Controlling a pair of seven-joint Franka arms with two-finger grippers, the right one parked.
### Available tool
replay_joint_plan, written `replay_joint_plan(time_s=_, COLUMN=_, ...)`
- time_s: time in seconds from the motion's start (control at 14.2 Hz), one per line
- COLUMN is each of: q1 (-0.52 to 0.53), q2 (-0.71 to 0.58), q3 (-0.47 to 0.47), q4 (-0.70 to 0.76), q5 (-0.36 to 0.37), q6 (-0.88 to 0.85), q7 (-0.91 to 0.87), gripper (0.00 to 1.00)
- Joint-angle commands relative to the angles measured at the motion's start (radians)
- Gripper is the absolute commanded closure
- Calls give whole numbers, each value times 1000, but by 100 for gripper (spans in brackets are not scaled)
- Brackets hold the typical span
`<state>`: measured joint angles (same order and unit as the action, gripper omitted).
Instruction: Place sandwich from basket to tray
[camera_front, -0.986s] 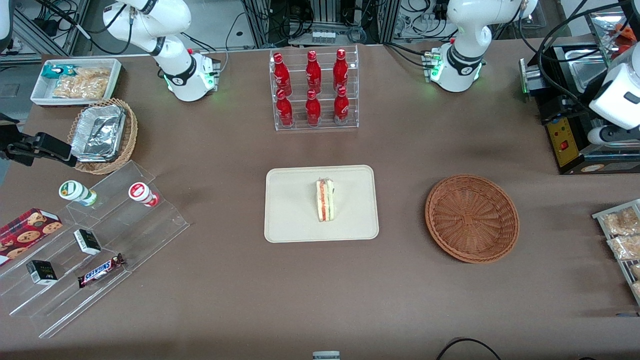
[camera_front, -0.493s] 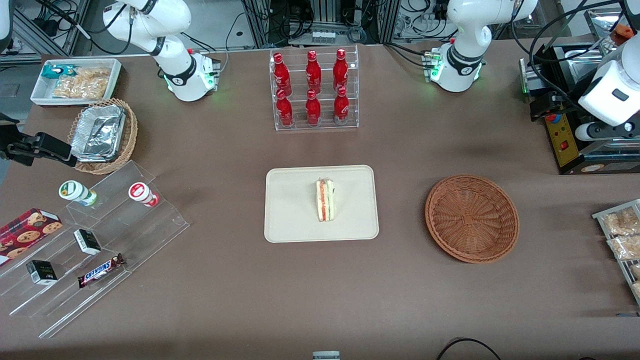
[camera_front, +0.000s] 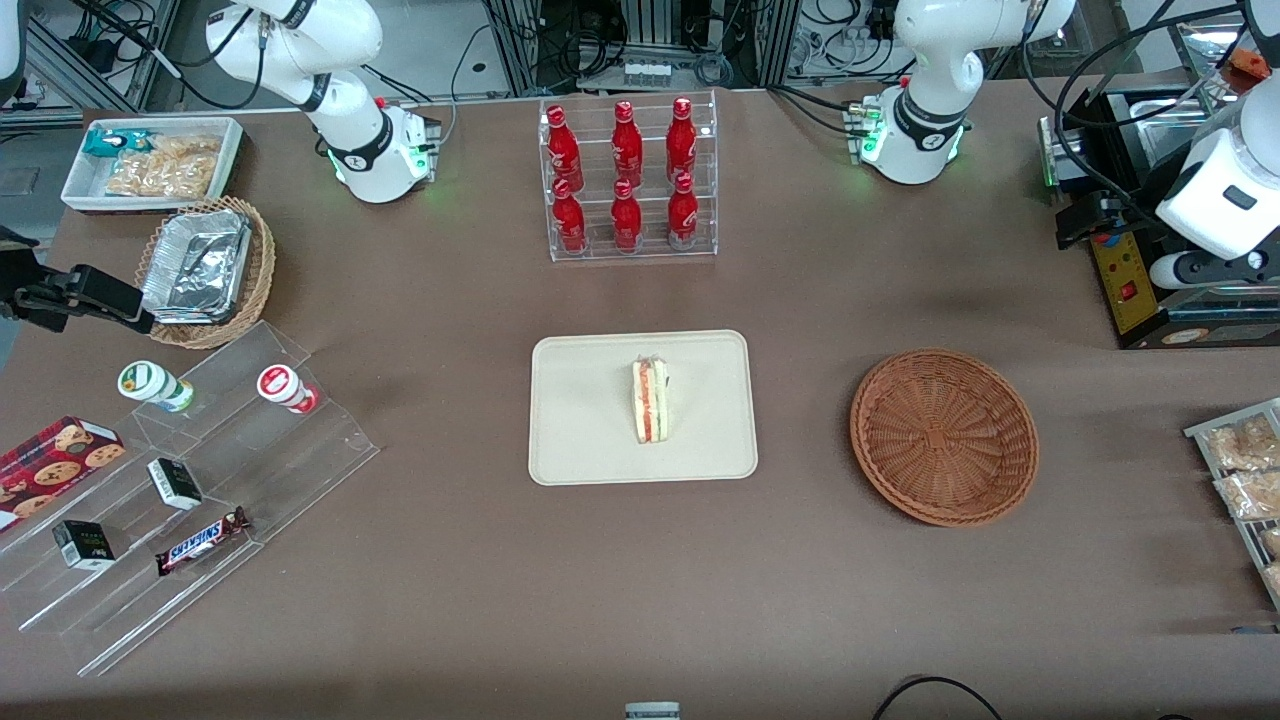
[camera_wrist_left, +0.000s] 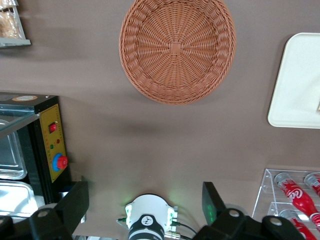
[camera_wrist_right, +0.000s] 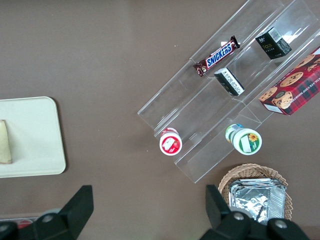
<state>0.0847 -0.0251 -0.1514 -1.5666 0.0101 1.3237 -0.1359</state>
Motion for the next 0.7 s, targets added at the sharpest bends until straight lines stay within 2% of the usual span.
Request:
replay_joint_plan(time_s=0.0, q1=20, q2=-3, q3=0, q4=-12, q5=-39, q6=41, q7=-24, gripper=0)
replay_joint_plan(time_s=0.63, q1=26, q2=40, q3=0, q4=10, q5=-36, q6=89, q7=-77, gripper=0)
